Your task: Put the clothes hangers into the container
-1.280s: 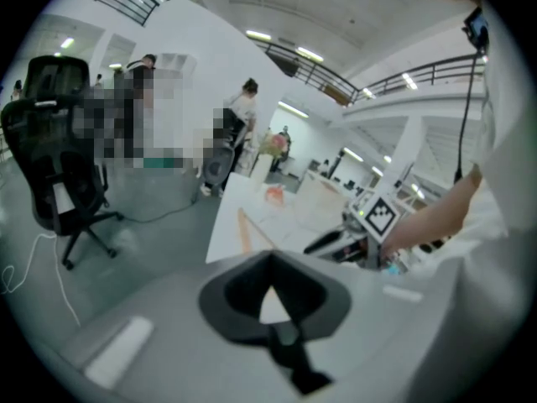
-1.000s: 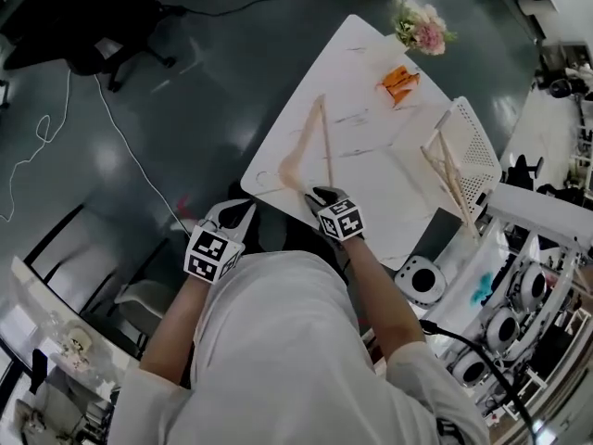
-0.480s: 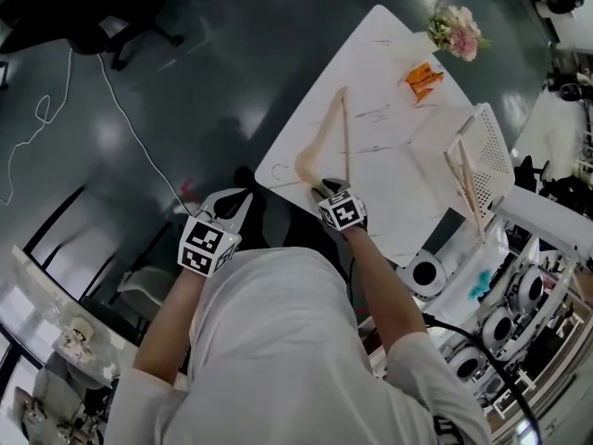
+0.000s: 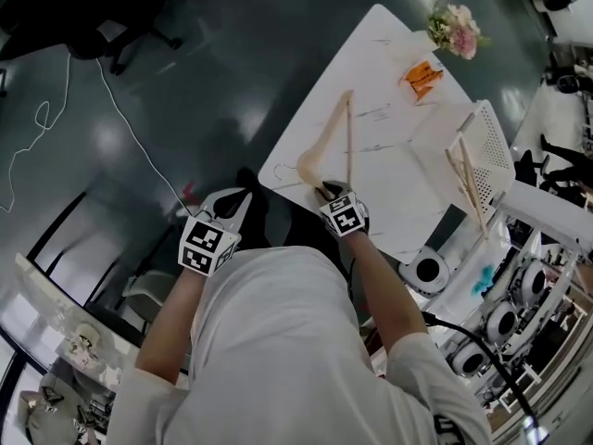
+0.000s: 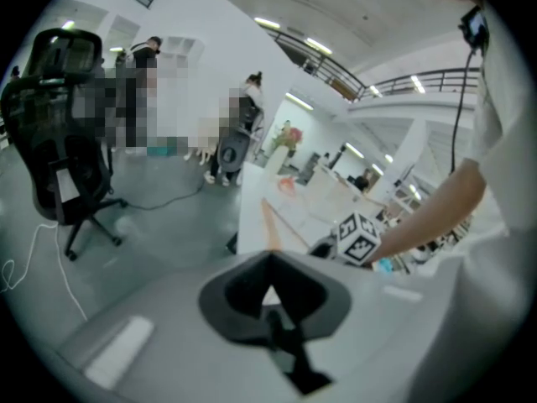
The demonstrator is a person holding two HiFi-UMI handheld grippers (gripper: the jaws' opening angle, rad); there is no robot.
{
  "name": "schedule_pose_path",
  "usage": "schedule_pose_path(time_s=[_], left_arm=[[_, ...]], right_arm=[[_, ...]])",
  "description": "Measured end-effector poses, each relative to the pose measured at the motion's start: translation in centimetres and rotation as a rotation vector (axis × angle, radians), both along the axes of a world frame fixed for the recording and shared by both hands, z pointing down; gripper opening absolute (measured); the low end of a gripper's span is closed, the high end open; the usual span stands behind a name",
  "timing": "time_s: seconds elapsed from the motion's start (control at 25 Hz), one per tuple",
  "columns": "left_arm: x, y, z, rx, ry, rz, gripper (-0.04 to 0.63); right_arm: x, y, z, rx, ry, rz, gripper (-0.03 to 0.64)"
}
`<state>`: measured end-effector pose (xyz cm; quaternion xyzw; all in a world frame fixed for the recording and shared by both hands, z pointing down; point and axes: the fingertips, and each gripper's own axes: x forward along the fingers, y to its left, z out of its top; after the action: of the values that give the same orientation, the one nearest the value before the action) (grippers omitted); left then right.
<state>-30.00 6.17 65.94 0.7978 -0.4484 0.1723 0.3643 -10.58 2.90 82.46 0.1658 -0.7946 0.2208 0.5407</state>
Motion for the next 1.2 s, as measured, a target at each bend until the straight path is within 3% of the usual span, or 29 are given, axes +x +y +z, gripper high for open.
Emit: schedule_pose_path(time_s=[0.36, 1.2], left_arm=[[0.9, -0.6, -0.9, 0.026, -0.01, 0.038, 0.002], [5.4, -2.1, -3.3, 0.081, -0.025, 0.063, 0.002]], right_arm=[[-0.2, -1.2, -4.4, 0.012, -0.11, 0.032, 0.081], [1.4, -3.2, -13.1, -0.121, -0.415, 0.247, 0.081]])
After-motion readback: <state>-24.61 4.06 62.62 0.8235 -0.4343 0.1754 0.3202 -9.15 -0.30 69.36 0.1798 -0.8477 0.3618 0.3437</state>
